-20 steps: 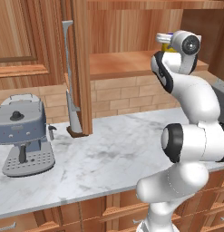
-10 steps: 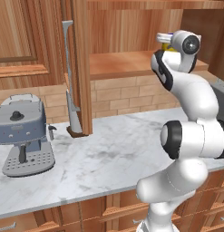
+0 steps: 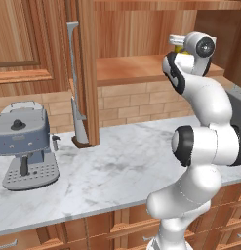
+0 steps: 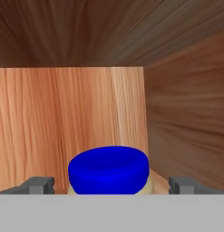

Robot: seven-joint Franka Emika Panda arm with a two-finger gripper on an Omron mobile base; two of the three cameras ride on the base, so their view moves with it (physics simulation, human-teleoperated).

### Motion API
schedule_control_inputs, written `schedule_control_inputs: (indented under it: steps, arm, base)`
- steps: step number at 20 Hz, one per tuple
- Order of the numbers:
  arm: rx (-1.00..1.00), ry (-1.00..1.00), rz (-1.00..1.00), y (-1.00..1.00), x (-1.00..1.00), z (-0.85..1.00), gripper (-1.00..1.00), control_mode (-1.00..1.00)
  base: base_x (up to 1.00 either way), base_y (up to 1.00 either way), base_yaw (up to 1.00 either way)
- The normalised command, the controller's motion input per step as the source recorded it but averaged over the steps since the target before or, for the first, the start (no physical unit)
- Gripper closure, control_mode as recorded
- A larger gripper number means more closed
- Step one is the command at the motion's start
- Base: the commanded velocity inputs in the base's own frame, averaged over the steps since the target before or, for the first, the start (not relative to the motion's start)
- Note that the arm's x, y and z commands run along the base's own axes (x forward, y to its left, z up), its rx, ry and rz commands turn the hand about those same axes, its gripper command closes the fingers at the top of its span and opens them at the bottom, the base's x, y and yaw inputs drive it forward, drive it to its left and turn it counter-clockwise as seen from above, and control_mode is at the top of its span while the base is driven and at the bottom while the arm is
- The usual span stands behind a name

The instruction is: Collect the paprika, mayonnaise, and shaker from the cabinet and place them next to the stove.

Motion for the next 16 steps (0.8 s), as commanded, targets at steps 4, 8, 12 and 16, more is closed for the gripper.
schedule_control_inputs:
  steps: [4, 8, 12, 16]
  arm:
    - [0.0, 0.0, 0.0, -0.07, 0.07, 0.0, -1.0, -1.0]
    - [0.0, 0.0, 0.0, -0.03, 0.03, 0.0, -1.0, -1.0]
    - [0.0, 0.0, 0.0, 0.0, 0.05, 0.0, -1.0, -1.0]
    - [0.0, 0.0, 0.0, 0.0, 0.08, -0.07, -1.0, -1.0]
  base:
    - [0.0, 0.0, 0.0]
    - [0.0, 0.0, 0.0]
    - [0.0, 0.0, 0.0]
    - [0.0, 0.0, 0.0]
